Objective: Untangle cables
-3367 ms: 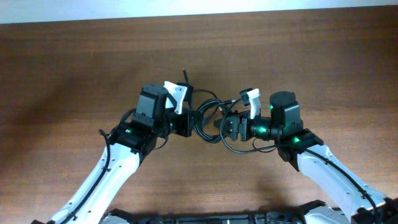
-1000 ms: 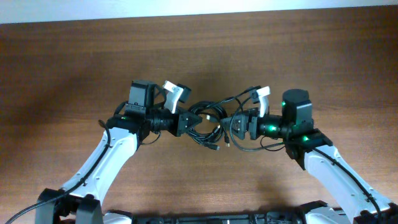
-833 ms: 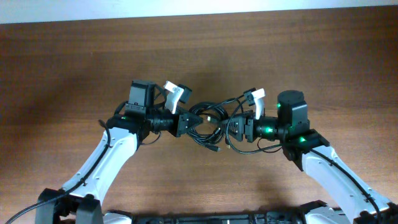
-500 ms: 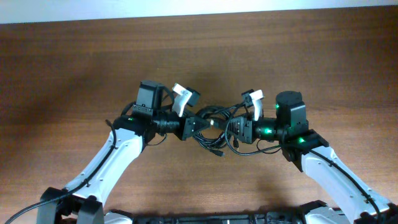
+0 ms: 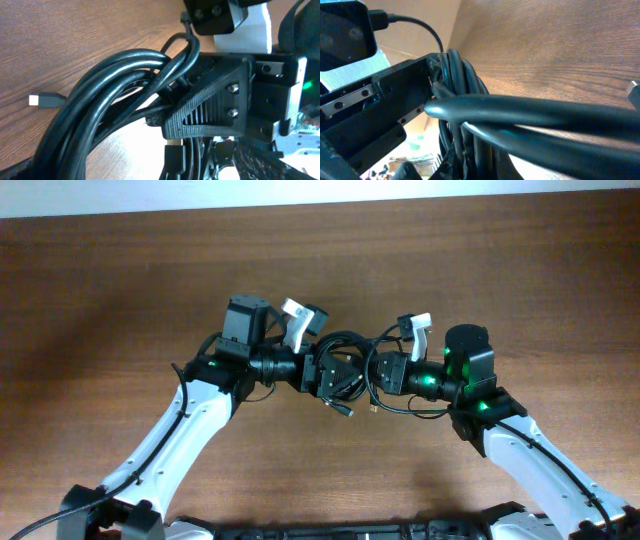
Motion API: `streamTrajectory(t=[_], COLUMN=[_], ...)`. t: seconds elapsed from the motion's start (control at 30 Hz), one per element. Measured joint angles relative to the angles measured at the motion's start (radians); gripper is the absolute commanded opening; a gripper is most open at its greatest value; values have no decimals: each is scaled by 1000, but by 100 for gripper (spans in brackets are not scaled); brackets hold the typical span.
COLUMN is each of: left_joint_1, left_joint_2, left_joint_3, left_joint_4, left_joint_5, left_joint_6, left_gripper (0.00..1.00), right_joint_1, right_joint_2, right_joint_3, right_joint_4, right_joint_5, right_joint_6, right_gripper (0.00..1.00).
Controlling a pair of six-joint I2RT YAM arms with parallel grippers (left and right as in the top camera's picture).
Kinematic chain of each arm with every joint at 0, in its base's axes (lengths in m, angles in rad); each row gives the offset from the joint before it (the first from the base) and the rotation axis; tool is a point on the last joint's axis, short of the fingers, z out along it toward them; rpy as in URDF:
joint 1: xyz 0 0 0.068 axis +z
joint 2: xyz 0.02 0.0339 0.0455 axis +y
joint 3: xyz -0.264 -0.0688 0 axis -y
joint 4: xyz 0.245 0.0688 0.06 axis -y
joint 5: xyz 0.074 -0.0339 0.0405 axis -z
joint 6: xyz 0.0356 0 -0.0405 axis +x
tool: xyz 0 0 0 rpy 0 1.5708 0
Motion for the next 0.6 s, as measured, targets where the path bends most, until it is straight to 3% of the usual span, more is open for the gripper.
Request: streamTrajectory(t=[0.27,0.47,0.6], left_joint_1=[0,0,0], left_joint_2=[0,0,0], left_joint_3=[9,9,10], left_joint_4=[-2,-4,-8], left_joint_5=[-132,-183,-221], left_joint_6=[-225,-349,-402], left_gripper=[99,99,99], right_joint_1=[0,0,-5], right_joint_2=[0,0,0], right_joint_3=[0,0,0], right_joint_4=[-22,-33,-127], right_joint_5=[122,217,271], right_joint_6=[170,341,392], right_gripper=[4,4,4])
